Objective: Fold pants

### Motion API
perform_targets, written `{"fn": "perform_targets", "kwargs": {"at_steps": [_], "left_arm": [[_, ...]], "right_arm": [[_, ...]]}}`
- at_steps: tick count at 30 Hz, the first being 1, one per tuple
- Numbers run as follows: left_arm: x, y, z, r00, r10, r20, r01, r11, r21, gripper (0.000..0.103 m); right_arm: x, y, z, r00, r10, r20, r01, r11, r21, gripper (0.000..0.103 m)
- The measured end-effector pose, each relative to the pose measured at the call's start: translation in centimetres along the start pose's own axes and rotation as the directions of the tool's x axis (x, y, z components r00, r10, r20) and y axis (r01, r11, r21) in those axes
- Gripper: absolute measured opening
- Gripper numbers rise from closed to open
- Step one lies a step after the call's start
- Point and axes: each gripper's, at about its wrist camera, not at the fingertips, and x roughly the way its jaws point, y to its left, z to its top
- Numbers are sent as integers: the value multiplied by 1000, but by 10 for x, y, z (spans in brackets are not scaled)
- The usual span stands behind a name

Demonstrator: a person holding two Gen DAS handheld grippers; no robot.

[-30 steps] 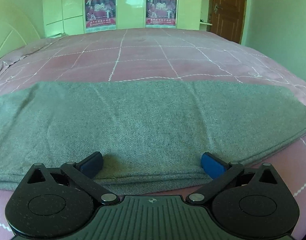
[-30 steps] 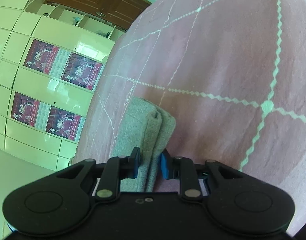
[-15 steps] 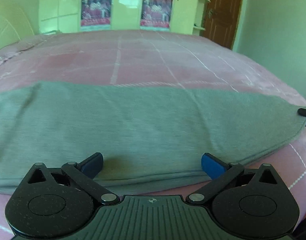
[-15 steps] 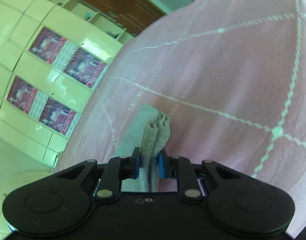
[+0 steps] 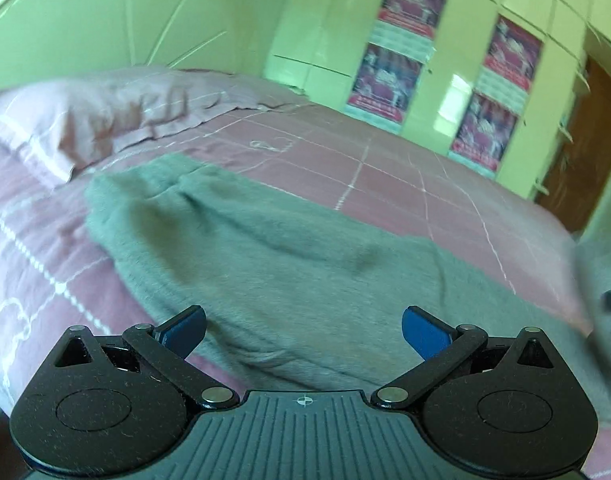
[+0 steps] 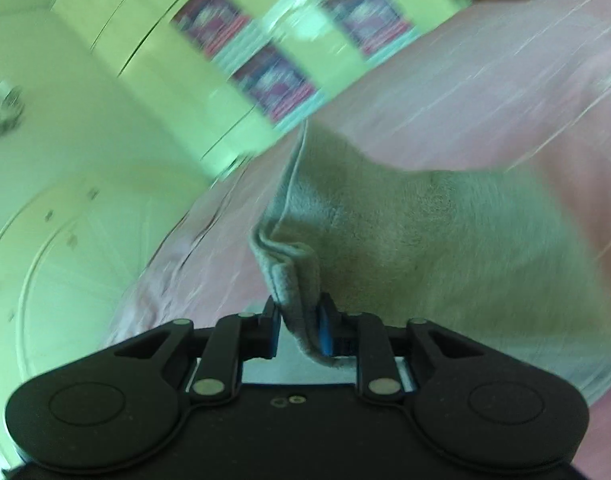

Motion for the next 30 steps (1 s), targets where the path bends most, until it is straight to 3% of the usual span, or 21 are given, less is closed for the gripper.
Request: {"fn": "perform_targets", "kwargs": {"at_steps": [1, 2, 4, 6, 9, 10, 12, 13, 14, 16, 19, 21, 23, 26, 28, 30], "left_arm": [[4, 5, -1, 1000, 7, -12, -7, 1000, -26, 103], [9, 10, -1, 1000, 11, -20, -12, 999, -40, 103], [14, 16, -1, 1000, 5, -15, -6, 998, -59, 103], [18, 17, -3, 1000, -1, -10, 1, 999, -54, 103], [27, 11, -5, 999, -20, -27, 20, 1000, -24, 103], [25, 5, -6, 999, -26, -26, 26, 1000, -12, 103], [19, -8, -5, 997, -72, -11, 73, 997, 12, 103], [20, -14, -5, 994, -113, -13, 113, 993, 18, 103], [18, -22, -3, 987, -157, -21, 157, 987, 22, 103], [13, -41, -3, 988, -155, -11, 156, 985, 80, 103], [0, -68, -4, 983, -179, 37, 170, 971, 167, 103], [-9, -84, -5, 985, -157, 68, 141, 970, 200, 103], [-16, -95, -7, 992, -125, 33, 118, 978, 171, 103], [-26, -111, -18, 975, -218, 45, 204, 957, 206, 103], [-15, -126, -22, 974, -228, 16, 216, 942, 255, 103], [3, -136, -24, 969, -243, -40, 245, 941, 233, 103]], "right_arm": [[21, 13, -15, 992, 19, -125, -24, 999, -44, 36], [28, 19, -27, 985, 15, -174, -24, 999, -47, 31], [11, 17, -33, 995, 45, -86, -48, 998, -29, 31], [-2, 7, -26, 998, -8, -55, 7, 1000, -16, 33], [-13, -9, -17, 999, -26, -29, 27, 1000, 7, 31], [-12, -13, -18, 999, -29, -36, 30, 999, 13, 31], [4, -30, -24, 986, -86, -143, 94, 994, 55, 30], [2, -38, -26, 986, -83, -142, 95, 992, 81, 20], [-6, -42, -25, 992, -64, -107, 75, 991, 108, 19], [-30, -45, -14, 999, -39, 0, 39, 991, 126, 30], [-54, -57, 9, 998, -49, 49, 42, 991, 130, 34], [-72, -71, 22, 994, -72, 85, 60, 989, 135, 35], [-93, -87, 30, 986, -98, 136, 76, 985, 153, 36], [-114, -112, 35, 973, -108, 207, 59, 972, 228, 40], [-104, -124, 32, 976, -91, 197, 35, 963, 268, 40], [-83, -133, 26, 987, -109, 115, 75, 961, 267, 40]]}}
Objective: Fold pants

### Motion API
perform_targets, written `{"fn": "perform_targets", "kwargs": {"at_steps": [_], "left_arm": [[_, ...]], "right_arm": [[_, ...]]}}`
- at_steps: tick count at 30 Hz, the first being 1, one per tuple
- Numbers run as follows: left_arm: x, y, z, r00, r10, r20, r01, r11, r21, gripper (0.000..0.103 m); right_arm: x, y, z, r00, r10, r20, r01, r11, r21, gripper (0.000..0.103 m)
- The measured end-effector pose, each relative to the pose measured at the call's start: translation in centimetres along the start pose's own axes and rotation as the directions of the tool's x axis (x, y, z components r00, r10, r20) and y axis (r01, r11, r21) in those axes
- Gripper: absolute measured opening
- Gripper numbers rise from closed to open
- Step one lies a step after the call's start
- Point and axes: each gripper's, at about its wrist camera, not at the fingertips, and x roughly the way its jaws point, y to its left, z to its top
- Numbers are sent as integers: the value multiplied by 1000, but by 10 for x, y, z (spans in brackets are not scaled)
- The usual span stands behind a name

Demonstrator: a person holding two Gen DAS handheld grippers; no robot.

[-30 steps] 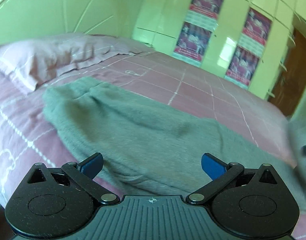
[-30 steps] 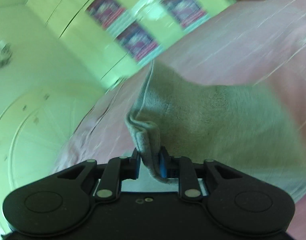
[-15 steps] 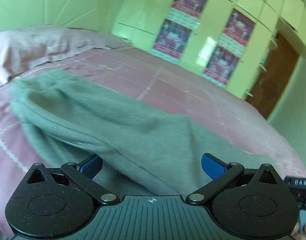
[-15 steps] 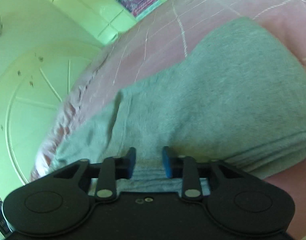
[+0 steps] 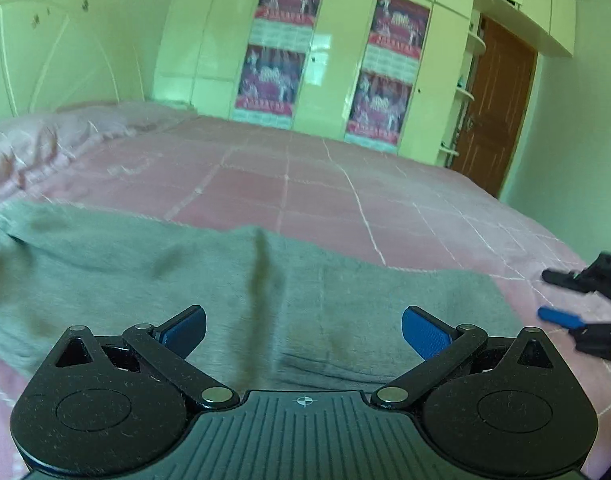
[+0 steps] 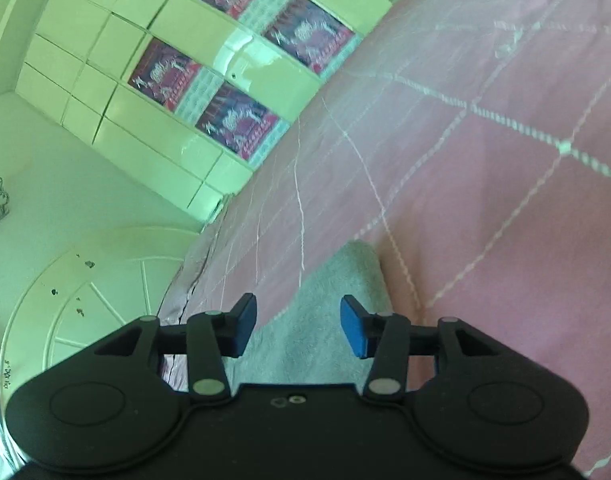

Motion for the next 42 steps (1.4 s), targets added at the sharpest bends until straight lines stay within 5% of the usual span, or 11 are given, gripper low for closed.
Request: {"fn": "perform_targets", "kwargs": {"at_steps": [3, 7, 12, 14, 17, 22, 31, 33, 34, 36, 42], "left_arm": [[45, 1, -8, 972, -9, -235, -1, 999, -43, 103], [39, 1, -10, 976, -63, -208, 51, 997, -64, 103], [41, 8, -13, 970, -121, -210, 91, 985, -144, 103], [39, 9, -14, 965, -148, -215, 113, 980, -165, 82], [44, 18, -15, 964, -153, -218, 104, 970, -220, 74], [46, 39, -18, 961, -208, -182, 117, 903, -413, 67], [45, 47, -37, 960, -231, -156, 110, 828, -550, 57], [57, 46, -36, 963, -230, -142, 106, 805, -584, 47], [62, 49, -38, 964, -233, -131, 107, 784, -611, 27], [67, 58, -44, 962, -253, -99, 124, 733, -669, 20], [67, 45, -48, 970, -228, -87, 131, 789, -601, 19]], "right_arm": [[30, -10, -4, 991, -98, -92, 100, 995, 20, 31], [19, 0, 12, 998, -57, -13, 57, 998, -6, 41], [21, -4, 12, 999, -44, -14, 44, 999, -4, 43], [24, -8, 11, 999, -48, -15, 48, 999, 7, 45], [20, -10, 12, 999, -36, -9, 36, 999, 21, 45], [17, -10, 11, 1000, -23, -4, 23, 1000, 15, 48], [18, -6, 9, 1000, -8, -10, 8, 1000, 1, 52], [18, -3, 8, 1000, -13, -12, 13, 1000, -10, 52], [18, -2, 8, 1000, -20, -9, 20, 1000, -18, 52], [18, -1, 10, 1000, -24, -9, 23, 999, -29, 52], [24, 7, 3, 998, -17, -58, 13, 997, -74, 49]]}}
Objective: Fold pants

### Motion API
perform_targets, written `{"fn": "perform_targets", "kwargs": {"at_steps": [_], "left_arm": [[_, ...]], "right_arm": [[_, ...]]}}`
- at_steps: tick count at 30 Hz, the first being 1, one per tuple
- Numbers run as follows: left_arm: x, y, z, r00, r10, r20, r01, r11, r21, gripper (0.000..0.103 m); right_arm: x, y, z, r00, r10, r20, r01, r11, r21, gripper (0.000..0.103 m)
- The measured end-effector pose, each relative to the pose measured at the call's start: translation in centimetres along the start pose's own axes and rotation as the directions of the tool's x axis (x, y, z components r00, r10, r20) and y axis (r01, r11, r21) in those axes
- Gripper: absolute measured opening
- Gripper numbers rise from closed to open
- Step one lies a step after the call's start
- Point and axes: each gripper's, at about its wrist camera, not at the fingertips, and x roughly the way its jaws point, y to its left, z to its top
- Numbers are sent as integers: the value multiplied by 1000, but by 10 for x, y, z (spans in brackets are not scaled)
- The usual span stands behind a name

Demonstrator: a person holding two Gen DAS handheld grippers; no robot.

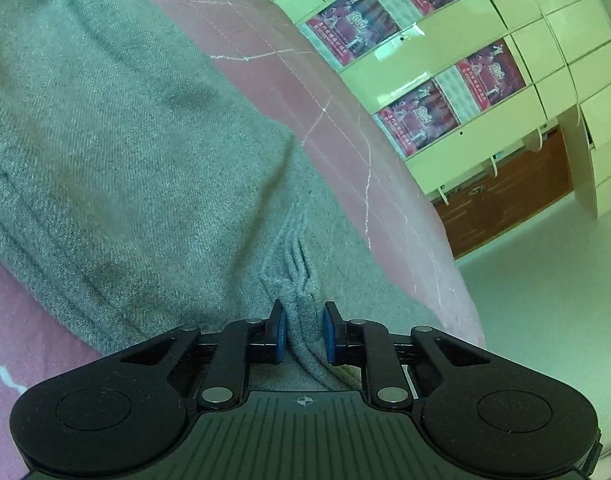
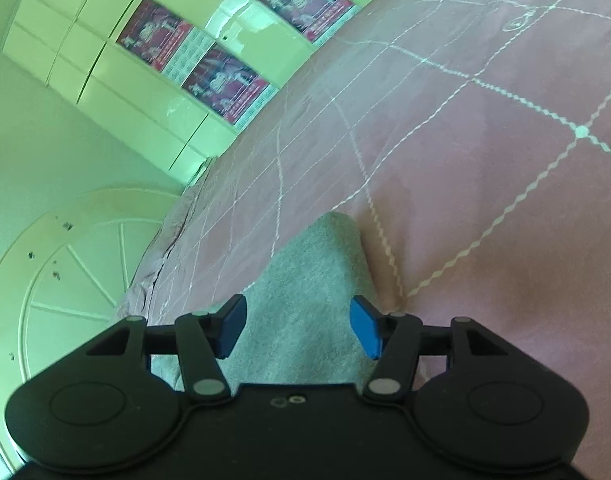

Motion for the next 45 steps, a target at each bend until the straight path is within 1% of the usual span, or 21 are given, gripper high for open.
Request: {"fn": "perform_targets", "kwargs": {"at_steps": [4, 14, 16, 18, 19, 21, 22, 23, 26, 28, 29, 30, 32, 34, 36, 38, 39, 40, 42, 43, 45], "left_arm": [[0, 4, 1, 1000, -7, -4, 7, 1000, -17, 18], [-8, 12, 3, 1000, -13, -11, 13, 1000, -7, 18], [-17, 5, 4, 999, -30, 25, 29, 999, 30, 19], [-30, -9, 5, 996, -56, 73, 47, 993, 113, 19], [-31, -11, 5, 996, -43, 76, 34, 992, 123, 19], [-24, 0, 4, 1000, 19, 24, -21, 996, 83, 19], [-22, 5, 2, 999, 32, 13, -33, 997, 71, 19], [-24, 11, 0, 1000, 22, 18, -23, 998, 59, 19], [-28, 9, -2, 999, 19, 37, -21, 997, 75, 19], [-27, 6, 1, 999, 24, 31, -27, 995, 92, 19], [-24, 6, 2, 999, 32, 18, -33, 995, 98, 19], [-23, 5, 3, 999, 33, 15, -34, 994, 102, 19], [-22, 4, 5, 999, 37, 6, -37, 993, 115, 19], [-20, 2, 6, 999, 36, 0, -36, 993, 116, 21], [-19, 1, 6, 999, 34, 2, -34, 994, 104, 24], [-22, 2, 4, 999, 33, 7, -34, 993, 114, 29], [-25, 2, 2, 999, 39, 23, -42, 991, 123, 32], [-30, -1, 2, 998, 47, 41, -53, 989, 140, 39], [-41, -6, 3, 992, 78, 101, -95, 978, 183, 53], [-44, -8, 4, 988, 91, 124, -115, 973, 202, 63], [-40, -13, 9, 983, 143, 114, -169, 948, 270, 64]], "right_arm": [[7, 2, -8, 999, -23, -23, 23, 999, -35, 47], [6, -1, -9, 999, -27, -38, 26, 999, -24, 46], [1, 3, -9, 1000, -9, -25, 8, 1000, -29, 48], [0, 6, -10, 1000, -5, -28, 3, 999, -53, 49], [3, 6, -12, 999, -16, -39, 13, 998, -65, 49], [7, 2, -13, 998, -27, -55, 25, 999, -47, 47], [6, 1, -11, 999, -17, -51, 15, 999, -32, 47], [3, 3, -7, 999, -9, -40, 7, 999, -31, 47], [-4, 12, 5, 1000, -4, 19, 5, 998, -61, 48], [0, 18, 14, 999, -22, 32, 26, 994, -106, 42], [4, 23, 17, 999, -41, 35, 45, 989, -139, 36], [9, 27, 20, 997, -65, 39, 71, 982, -173, 32], [20, 35, 24, 993, -110, 48, 118, 963, -242, 11], [34, 40, 27, 987, -151, 51, 160, 942, -296, 6], [57, 36, 28, 978, -207, 7, 198, 925, -324, 2], [72, 26, 28, 967, -250, -44, 225, 924, -308, 0], [68, 25, 29, 971, -237, -42, 215, 932, -291, 0], [60, 28, 29, 975, -222, -28, 206, 936, -285, 0], [38, 36, 25, 984, -180, 3, 173, 940, -292, 0], [29, 38, 22, 985, -170, 7, 164, 939, -303, 0], [13, 41, 12, 985, -169, 11, 164, 931, -327, 0]]}}
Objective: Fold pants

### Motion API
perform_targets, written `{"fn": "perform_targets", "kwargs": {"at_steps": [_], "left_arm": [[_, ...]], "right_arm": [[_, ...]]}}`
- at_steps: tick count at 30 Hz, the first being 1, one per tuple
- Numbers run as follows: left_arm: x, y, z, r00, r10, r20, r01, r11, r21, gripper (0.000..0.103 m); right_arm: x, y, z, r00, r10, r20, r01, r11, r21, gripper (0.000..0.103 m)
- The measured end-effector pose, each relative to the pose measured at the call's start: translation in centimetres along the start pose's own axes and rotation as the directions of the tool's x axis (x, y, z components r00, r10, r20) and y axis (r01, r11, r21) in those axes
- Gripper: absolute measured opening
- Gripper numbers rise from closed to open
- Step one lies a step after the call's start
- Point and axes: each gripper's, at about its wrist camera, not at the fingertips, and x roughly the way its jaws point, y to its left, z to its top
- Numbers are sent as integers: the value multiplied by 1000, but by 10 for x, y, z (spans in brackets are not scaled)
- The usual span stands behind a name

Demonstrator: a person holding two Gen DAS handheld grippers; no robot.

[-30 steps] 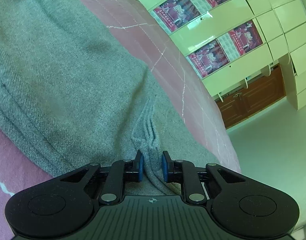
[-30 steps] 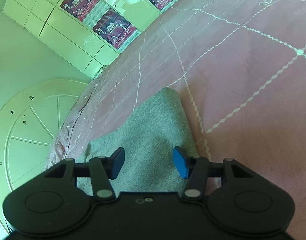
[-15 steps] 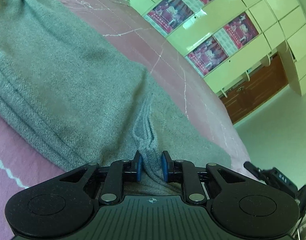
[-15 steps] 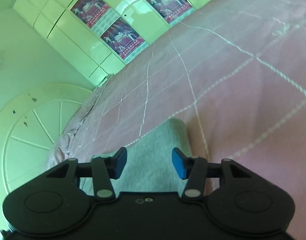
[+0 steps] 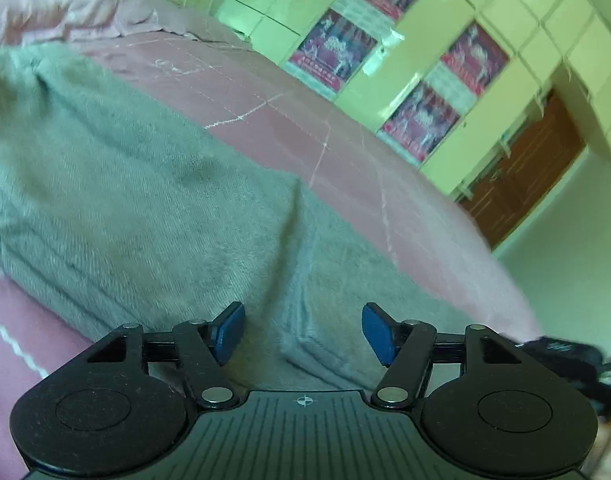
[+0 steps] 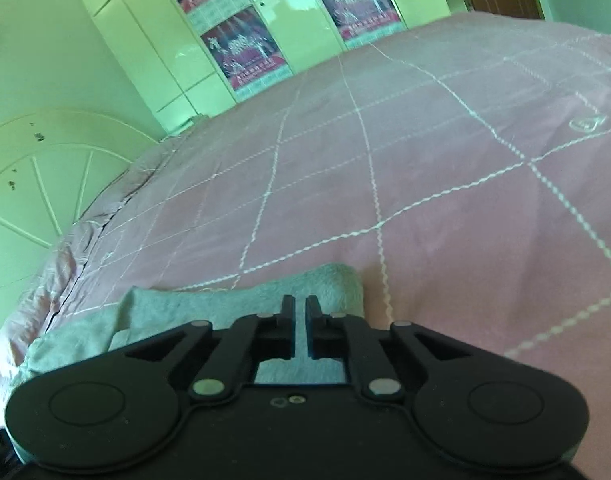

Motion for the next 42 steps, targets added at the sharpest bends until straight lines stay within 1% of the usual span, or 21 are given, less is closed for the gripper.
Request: {"fn": "perform_targets", "kwargs": {"at_steps": [2, 4, 6, 8, 10, 12, 13, 14, 16, 18, 20, 26, 29, 31, 33, 36, 38, 39, 40, 41, 42], "left_arm": [[10, -11, 1, 998, 55, -41, -50, 991, 122, 64], [16, -22, 0, 995, 94, -43, -83, 975, 208, 64], [14, -29, 3, 993, 105, -47, -92, 970, 223, 64], [2, -31, 8, 996, 90, -18, -84, 971, 226, 64], [-5, -32, 10, 993, 117, 9, -115, 959, 257, 64], [4, -27, 7, 989, 143, -38, -127, 954, 273, 64], [5, -25, 5, 990, 138, -35, -122, 950, 287, 65], [6, -25, 6, 990, 140, -31, -125, 947, 296, 65], [2, -29, 10, 990, 142, -24, -130, 951, 281, 65], [-6, -30, 17, 989, 149, 3, -143, 946, 291, 65], [-11, -24, 25, 987, 157, 24, -157, 943, 293, 65], [-9, 16, 56, 969, 240, 57, -247, 928, 279, 65], [5, 34, 65, 960, 279, 28, -275, 916, 293, 65], [15, 39, 66, 963, 269, 10, -258, 912, 319, 65], [16, 37, 67, 963, 269, 10, -256, 903, 346, 66], [7, 37, 67, 961, 270, 54, -272, 903, 332, 66], [11, 39, 63, 959, 280, 44, -278, 899, 338, 66], [14, 39, 63, 957, 285, 47, -283, 893, 351, 67], [16, 37, 61, 958, 283, 47, -280, 890, 359, 74], [18, 36, 60, 960, 276, 45, -273, 890, 366, 79], [18, 34, 59, 959, 279, 50, -277, 886, 372, 80]], "right_arm": [[-1, 0, -13, 998, -32, -49, 30, 999, -40, 0], [9, -2, -24, 994, -59, -92, 53, 997, -60, 0], [4, -1, -18, 994, -53, -90, 50, 998, -36, 0], [-15, 4, -9, 999, -31, -29, 30, 999, -33, 1], [-31, 9, -7, 1000, -12, 5, 12, 998, -55, 5], [-28, 10, -18, 999, -14, -48, 11, 998, -61, 6], [-18, 10, -27, 993, -27, -118, 18, 997, -76, 7], [-11, 12, -37, 986, -49, -159, 33, 994, -105, 7], [-16, 21, -38, 990, -71, -124, 51, 986, -158, 8], [-25, 28, -26, 997, -26, -78, 14, 988, -151, 8], [-25, 34, -14, 999, -31, -34, 25, 985, -172, 8], [21, 43, 22, 995, -95, 5, 94, 976, -198, 8], [64, 34, 27, 986, -157, -64, 141, 970, -199, 8], [78, 27, 24, 984, -150, -97, 129, 973, -189, 8], [64, 31, 27, 986, -146, -84, 128, 974, -186, 7], [16, 37, 15, 995, -96, -9, 93, 977, -194, 10], [-2, 32, -9, 994, -103, -23, 95, 970, -226, 11], [0, 27, -23, 988, -135, -69, 114, 961, -250, 11], [5, 23, -36, 984, -148, -98, 115, 954, -278, 11], [2, 21, -41, 988, -139, -68, 114, 951, -288, 11], [0, 23, -38, 987, -145, -71, 119, 953, -279, 11]]}}
